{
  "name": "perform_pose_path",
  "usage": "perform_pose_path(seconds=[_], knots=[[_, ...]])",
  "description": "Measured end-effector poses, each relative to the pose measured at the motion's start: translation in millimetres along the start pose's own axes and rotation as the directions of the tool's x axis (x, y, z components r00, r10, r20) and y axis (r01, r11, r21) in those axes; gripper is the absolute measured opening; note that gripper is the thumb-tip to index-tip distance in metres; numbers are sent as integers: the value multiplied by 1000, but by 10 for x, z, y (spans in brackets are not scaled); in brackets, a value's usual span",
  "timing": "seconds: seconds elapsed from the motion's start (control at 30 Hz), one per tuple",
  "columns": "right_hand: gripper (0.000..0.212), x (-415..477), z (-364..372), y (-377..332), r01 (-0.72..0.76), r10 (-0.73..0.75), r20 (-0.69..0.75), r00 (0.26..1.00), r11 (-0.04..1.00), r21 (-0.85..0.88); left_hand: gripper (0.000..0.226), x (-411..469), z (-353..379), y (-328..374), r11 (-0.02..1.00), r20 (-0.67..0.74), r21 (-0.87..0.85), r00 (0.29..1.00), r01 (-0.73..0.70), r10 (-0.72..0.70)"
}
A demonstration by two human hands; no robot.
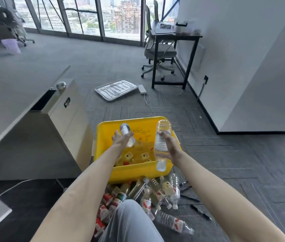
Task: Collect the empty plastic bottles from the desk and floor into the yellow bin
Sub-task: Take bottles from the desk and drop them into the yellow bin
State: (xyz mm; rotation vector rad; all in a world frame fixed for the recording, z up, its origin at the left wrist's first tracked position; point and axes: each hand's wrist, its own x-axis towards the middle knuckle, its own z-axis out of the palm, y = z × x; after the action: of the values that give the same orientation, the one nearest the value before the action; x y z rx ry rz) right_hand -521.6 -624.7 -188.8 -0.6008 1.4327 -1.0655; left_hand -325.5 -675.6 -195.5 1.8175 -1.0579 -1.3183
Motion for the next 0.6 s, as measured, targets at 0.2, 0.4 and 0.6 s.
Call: perform_pose_path(seconds=[0.2,0.4,0.6], knots=[[60,212,124,110,-37,35,-57,998,999,-20,59,77,-130,-16,994,51,99,998,-53,48],[74,400,360,199,-59,54,-151,987,998,-32,50,177,-362,-114,966,28,251,998,-61,56],[76,665,646,-132,-102,99,-144,985,995,-10,52,196,-651,-166,918,14,386,995,-94,96]])
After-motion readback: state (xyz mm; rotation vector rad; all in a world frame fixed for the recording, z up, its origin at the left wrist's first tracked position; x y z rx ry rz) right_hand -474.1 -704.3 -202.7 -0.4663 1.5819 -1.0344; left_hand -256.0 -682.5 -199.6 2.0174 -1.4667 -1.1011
